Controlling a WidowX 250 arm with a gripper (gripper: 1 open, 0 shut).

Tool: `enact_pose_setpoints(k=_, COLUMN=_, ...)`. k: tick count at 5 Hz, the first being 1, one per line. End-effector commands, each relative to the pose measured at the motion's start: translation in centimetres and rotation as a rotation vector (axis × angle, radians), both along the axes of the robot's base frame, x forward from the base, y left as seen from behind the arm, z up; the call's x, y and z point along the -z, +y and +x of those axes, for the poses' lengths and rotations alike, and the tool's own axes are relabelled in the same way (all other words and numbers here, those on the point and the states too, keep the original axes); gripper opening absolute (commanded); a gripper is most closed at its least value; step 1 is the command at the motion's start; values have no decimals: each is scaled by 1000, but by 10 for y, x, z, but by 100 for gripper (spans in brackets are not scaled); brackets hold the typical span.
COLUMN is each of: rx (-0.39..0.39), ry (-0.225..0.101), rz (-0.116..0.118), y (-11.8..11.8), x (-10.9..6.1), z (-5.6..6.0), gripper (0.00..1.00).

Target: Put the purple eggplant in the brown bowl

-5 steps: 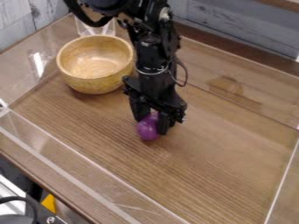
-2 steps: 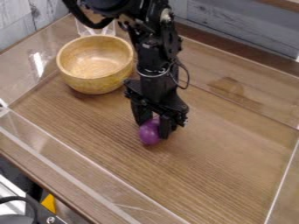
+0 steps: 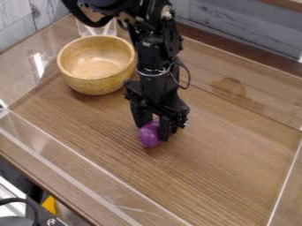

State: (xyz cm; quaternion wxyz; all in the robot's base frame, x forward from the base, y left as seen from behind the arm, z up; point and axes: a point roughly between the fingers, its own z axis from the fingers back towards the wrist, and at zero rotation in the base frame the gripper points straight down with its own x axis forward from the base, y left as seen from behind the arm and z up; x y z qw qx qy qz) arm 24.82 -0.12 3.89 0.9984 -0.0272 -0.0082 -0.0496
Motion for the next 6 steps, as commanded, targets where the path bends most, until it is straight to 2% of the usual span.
enact_pose_setpoints(k=1, rx=-9, ry=-80, rz=-5, y=4, x=-23, z=14, gripper=0)
enact_pose_setpoints(k=6, rx=-33, ry=-97, rz=-14, y=19, x=-45, z=15, gripper=0)
